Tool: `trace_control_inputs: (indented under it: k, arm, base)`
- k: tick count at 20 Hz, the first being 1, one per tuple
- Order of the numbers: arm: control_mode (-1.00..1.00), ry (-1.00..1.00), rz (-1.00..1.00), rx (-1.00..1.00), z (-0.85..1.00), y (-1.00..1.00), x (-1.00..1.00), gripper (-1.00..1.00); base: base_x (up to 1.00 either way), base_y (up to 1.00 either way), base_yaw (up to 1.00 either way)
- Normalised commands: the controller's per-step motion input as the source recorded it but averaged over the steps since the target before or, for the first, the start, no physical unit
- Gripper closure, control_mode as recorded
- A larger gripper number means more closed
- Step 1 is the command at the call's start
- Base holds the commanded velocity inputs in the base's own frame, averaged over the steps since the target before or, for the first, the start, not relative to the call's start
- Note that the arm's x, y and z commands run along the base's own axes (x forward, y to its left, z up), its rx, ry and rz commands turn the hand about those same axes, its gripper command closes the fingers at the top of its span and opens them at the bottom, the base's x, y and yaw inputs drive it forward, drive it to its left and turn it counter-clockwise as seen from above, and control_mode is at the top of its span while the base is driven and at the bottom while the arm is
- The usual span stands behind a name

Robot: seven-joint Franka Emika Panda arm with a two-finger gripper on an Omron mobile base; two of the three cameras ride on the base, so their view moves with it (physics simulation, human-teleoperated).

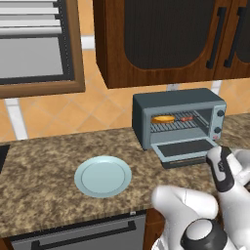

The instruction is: Pick up the kebab skewer and baguette bread, and place them inside the toaster oven. Close the toaster oven door and start by setting the timer.

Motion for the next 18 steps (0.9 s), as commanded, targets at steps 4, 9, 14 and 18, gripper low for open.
trace_control_inputs:
  k: [4,9,14,18]
  arm:
    - [-1.00,0.06,0.05,-0.11,-0.36,0.00,-0.31,-1.00]
    - [-1.00,0.00,0.06,-0.08,-0.35,0.00,-0.05,-1.00]
    - [-1.00,0.00,0.05,-0.01,-0.07,0.00,0.16,-1.00]
    - [-1.00,-0.02,0.02,0.00,-0.01,0.00,0.28,-1.00]
  base:
    - [0.00,0.00,0.00]
    - [0.00,0.00,0.00]
    - [0.00,0.00,0.00]
    - [0.00,0.00,0.00]
